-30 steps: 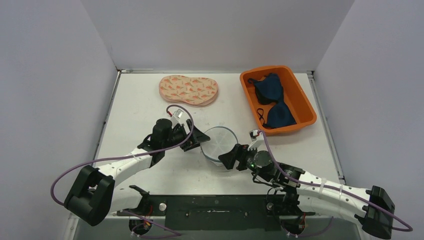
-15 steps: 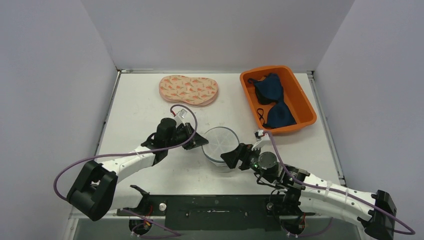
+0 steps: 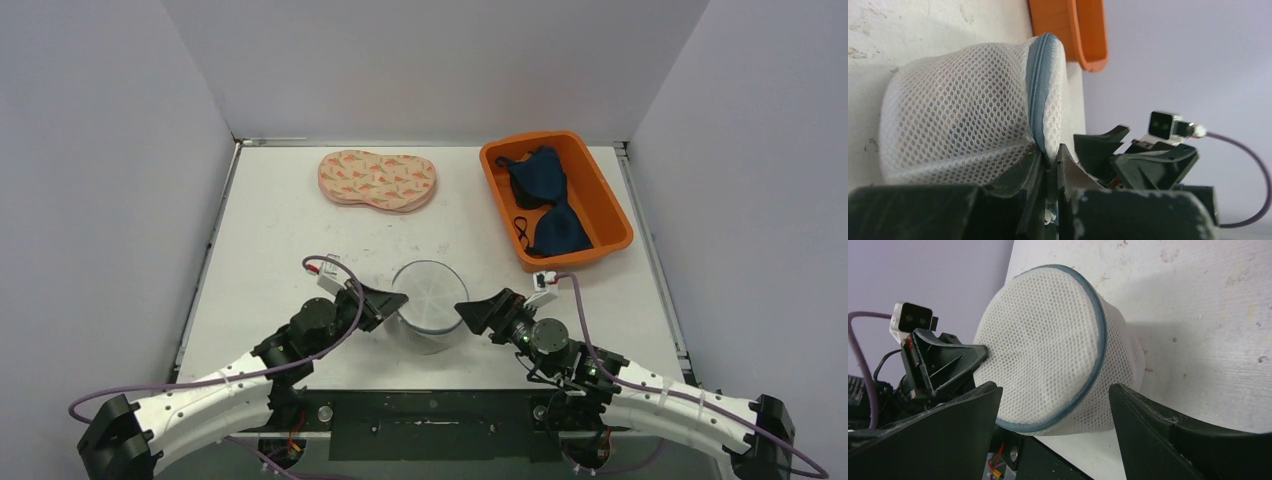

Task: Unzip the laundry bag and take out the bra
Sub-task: Adjust the laundry bag at the center of the board.

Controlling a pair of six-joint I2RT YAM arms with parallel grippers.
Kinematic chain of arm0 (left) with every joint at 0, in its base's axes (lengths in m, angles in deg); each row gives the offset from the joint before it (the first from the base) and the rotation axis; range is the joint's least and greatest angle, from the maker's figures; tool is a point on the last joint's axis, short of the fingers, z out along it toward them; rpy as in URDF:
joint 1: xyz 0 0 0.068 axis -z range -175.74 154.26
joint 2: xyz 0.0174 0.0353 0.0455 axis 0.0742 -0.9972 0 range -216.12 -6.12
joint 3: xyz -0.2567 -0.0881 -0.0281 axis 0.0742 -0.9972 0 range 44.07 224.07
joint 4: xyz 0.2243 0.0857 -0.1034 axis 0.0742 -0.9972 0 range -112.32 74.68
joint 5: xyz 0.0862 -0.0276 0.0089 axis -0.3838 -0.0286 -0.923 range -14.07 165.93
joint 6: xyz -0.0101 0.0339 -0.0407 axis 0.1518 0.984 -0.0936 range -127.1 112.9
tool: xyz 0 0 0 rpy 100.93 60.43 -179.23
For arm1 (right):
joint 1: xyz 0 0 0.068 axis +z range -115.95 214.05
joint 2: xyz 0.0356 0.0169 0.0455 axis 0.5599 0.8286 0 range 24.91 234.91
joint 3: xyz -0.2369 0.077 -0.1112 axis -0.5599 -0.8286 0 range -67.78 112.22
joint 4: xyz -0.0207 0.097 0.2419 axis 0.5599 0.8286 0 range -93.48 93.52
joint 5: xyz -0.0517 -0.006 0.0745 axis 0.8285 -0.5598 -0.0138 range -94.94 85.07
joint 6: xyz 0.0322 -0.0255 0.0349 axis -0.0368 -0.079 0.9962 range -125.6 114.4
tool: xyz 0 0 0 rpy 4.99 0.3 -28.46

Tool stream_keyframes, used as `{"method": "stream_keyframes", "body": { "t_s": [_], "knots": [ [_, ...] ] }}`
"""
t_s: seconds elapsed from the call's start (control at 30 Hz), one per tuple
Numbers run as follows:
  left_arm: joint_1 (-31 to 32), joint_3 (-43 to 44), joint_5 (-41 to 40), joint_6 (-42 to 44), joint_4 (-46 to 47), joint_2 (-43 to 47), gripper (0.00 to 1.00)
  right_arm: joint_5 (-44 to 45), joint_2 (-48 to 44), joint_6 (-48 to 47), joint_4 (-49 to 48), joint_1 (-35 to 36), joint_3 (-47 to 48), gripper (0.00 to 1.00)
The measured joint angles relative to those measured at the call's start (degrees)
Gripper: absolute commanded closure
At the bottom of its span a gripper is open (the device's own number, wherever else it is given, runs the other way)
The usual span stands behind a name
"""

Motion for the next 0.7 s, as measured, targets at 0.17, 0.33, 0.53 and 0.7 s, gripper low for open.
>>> {"method": "stream_keyframes", "body": {
  "t_s": [0.17, 0.33, 0.53, 0.7],
  "knots": [
    [8.4, -4.0, -17.7, -7.3, 0.0, 6.6, 1.00, -1.2, 6.3, 3.1, -7.4, 0.9, -1.4, 0.23],
    [12.8, -5.4, -28.1, -11.3, 0.3, 5.9, 1.00, -3.0, 13.1, 5.9, -15.8, 1.2, -2.1, 0.26],
    [17.9, -5.9, -36.7, -12.4, 3.6, 3.3, 1.00, -4.6, 20.7, 10.0, -24.8, 1.5, -2.7, 0.45],
    [20.9, -5.9, -40.7, -11.3, 7.0, -0.2, 0.96, -4.5, 25.0, 12.6, -28.4, 1.8, -2.7, 0.83]
  ]
}}
